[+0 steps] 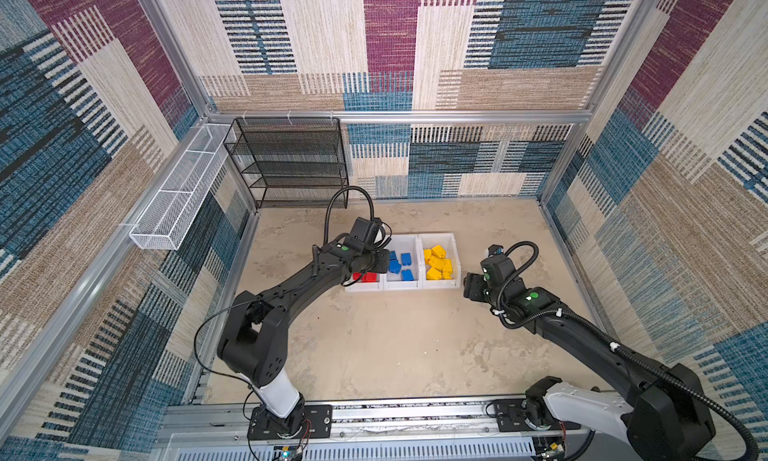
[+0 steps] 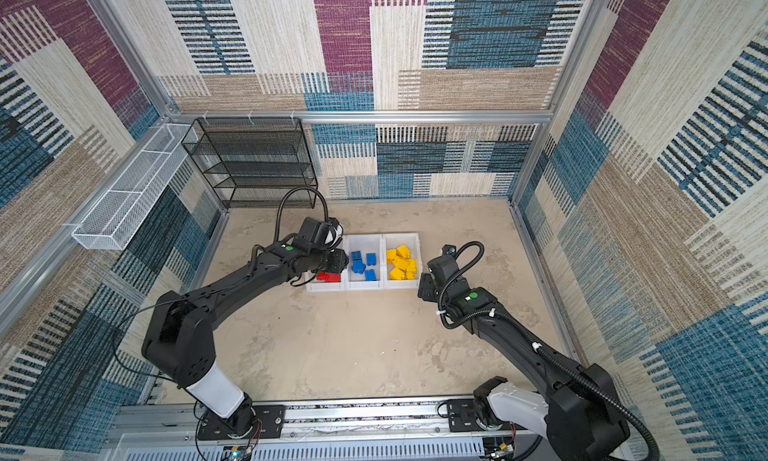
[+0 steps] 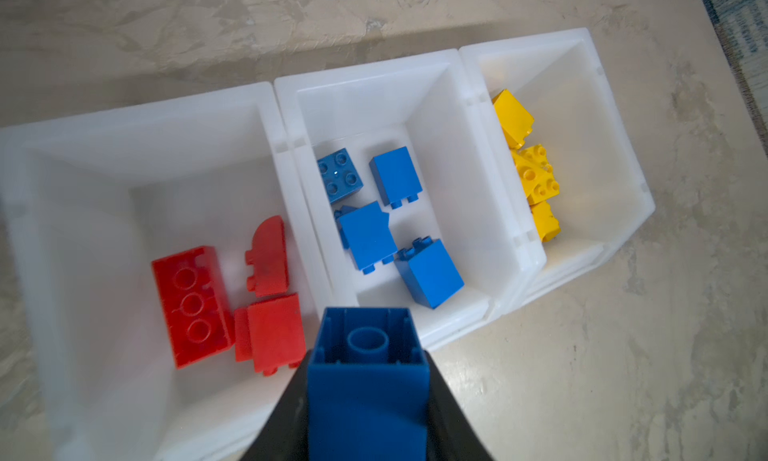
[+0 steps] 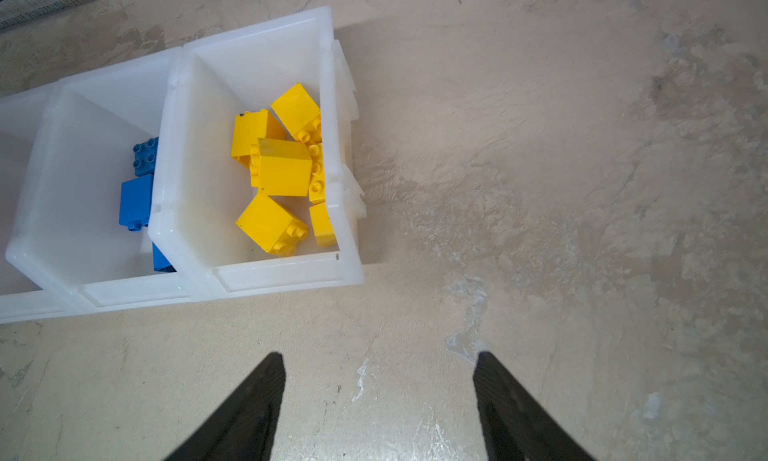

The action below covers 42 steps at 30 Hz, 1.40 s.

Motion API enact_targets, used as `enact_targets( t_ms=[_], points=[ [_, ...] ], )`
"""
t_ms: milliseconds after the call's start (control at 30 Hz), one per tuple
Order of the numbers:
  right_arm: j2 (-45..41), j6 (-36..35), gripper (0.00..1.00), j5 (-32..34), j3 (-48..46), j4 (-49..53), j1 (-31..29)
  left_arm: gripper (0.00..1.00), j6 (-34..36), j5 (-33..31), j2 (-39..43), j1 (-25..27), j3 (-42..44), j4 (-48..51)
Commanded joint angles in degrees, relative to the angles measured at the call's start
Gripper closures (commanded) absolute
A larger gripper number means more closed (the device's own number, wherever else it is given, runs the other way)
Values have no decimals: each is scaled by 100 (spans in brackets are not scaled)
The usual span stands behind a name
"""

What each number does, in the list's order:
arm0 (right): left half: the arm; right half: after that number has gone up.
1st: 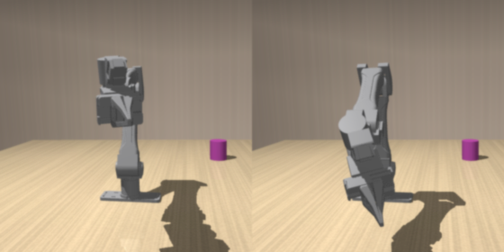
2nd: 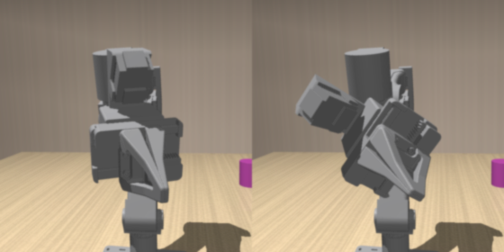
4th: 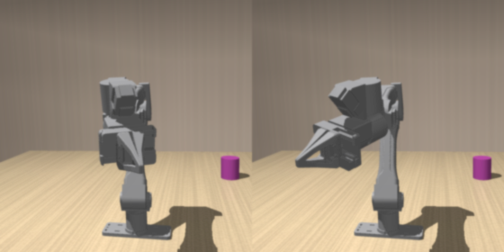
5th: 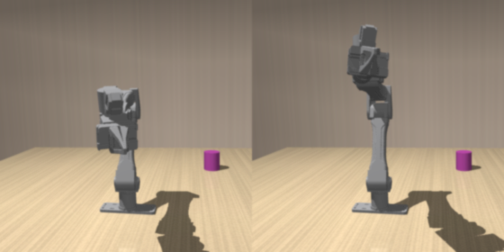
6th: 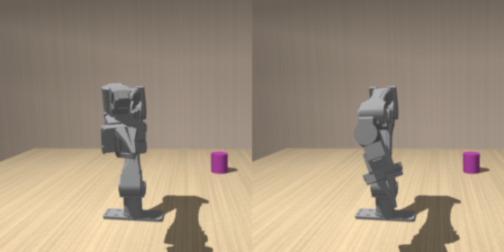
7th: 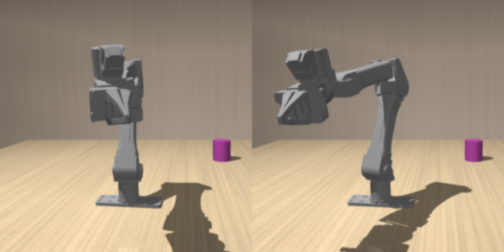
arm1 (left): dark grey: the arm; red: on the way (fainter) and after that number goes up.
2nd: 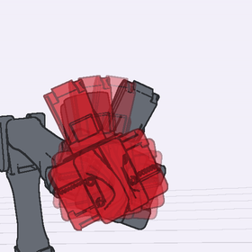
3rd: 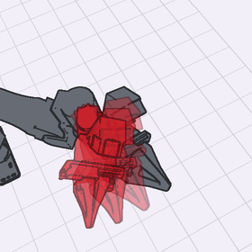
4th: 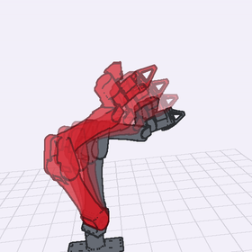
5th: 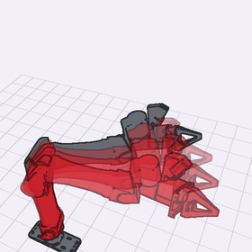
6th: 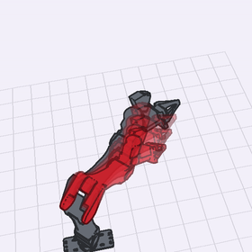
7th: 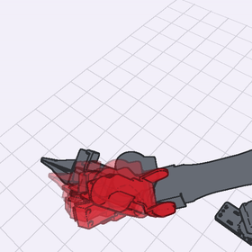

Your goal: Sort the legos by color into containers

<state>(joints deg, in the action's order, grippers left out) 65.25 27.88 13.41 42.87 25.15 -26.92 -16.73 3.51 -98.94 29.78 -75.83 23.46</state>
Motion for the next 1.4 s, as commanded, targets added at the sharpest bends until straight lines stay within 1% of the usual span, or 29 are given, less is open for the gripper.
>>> enact_targets(
  t_ms=[0,200,300,367,467,633,767,867,967,1033,1100,1167,1200,1267,1367],
  points=[
    [32,-105,25,-23,95,-55,3,69,170,234,-491,-3,-528,-6],
    [123,-140,25,-75,123,-114,4,68,198,195,-1434,-7,-1509,244],
    [185,-153,25,-103,114,-167,2,65,193,203,-1732,3,-1864,352],
    [244,-186,25,-88,143,-184,1,59,140,203,-1837,1,-1972,326],
    [311,-247,25,-49,218,-186,11,46,53,203,-1925,-2,-2098,279],
    [322,-435,21,-96,263,-313,45,40,21,171,-1689,-1,-2051,236],
    [213,-600,18,-56,246,-540,163,38,26,-29,-1015,-5,-1397,-120],
    [71,-822,16,57,278,-720,367,37,87,-369,-173,-14,-492,-642],
    [-317,-1341,12,210,-12,-1430,641,37,335,-589,715,-169,388,-966],
    [-744,-1653,10,398,-393,-2231,769,37,405,-918,1219,-406,842,-928],
    [-1295,-1957,5,511,-1012,-3307,911,36,375,-1361,1771,-780,1372,-956],
    [-1668,-2205,1,522,-1667,-4426,1033,35,412,-1597,2219,-1173,1902,-1200],
    [-1729,-2251,0,546,-1944,-4893,1132,34,442,-1719,2467,-1376,2206,-1394],
    [-1565,-2234,0,620,-2196,-5292,1314,29,530,-1774,2789,-1752,2768,-1857],
    [-883,-2434,0,682,-2158,-5390,1570,20,894,-1972,3000,-2159,3671,-2893]
  ],
)
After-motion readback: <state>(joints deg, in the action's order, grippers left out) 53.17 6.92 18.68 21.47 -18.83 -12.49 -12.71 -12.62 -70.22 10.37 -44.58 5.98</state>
